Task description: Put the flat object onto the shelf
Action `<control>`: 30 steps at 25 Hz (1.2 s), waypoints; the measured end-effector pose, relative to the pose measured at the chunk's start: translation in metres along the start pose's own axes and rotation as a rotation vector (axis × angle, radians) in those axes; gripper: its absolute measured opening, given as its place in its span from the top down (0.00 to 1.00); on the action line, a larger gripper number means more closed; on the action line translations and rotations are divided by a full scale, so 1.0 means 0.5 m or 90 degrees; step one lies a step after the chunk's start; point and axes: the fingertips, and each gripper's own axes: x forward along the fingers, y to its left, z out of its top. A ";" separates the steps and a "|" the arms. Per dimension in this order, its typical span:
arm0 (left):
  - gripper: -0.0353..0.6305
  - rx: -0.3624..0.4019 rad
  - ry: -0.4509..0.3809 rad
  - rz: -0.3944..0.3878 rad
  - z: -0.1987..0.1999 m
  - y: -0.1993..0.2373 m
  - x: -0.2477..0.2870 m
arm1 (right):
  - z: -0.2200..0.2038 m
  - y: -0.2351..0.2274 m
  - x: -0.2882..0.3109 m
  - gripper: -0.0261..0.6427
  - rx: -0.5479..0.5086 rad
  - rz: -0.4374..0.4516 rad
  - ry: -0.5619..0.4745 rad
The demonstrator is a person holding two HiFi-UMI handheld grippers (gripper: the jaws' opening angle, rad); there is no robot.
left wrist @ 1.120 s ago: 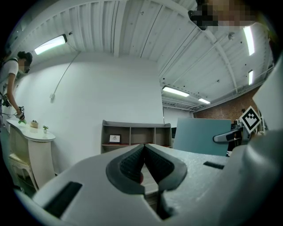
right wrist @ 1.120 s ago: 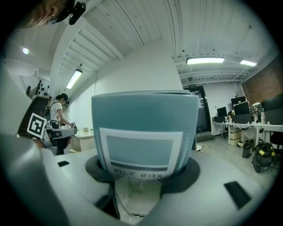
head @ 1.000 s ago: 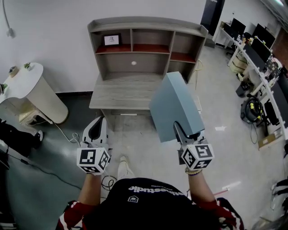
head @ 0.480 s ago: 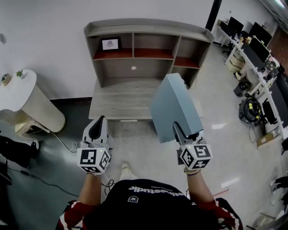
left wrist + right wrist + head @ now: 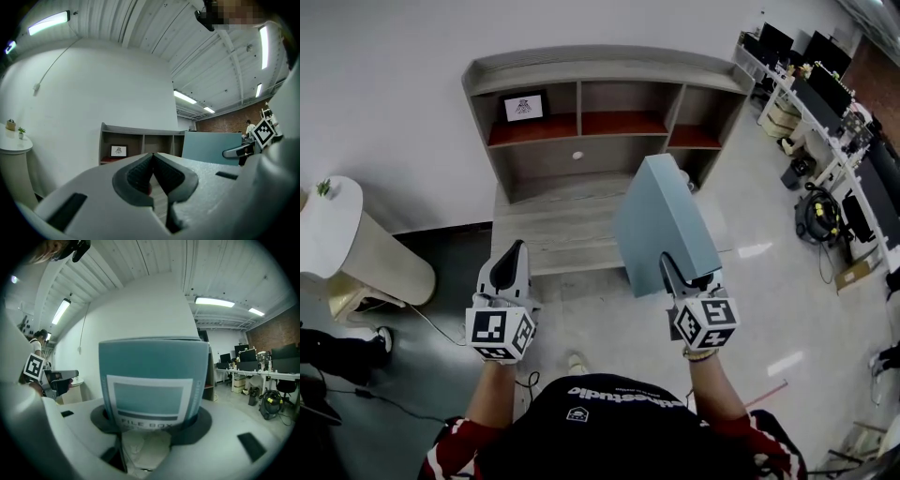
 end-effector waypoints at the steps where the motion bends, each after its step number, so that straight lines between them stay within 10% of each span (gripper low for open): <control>1: 0.94 -0.002 0.000 -0.004 -0.001 0.013 0.009 | 0.000 0.006 0.014 0.56 -0.001 -0.005 0.002; 30: 0.94 -0.005 0.006 -0.025 -0.046 0.168 0.142 | -0.115 0.038 0.328 0.56 -0.020 -0.053 0.050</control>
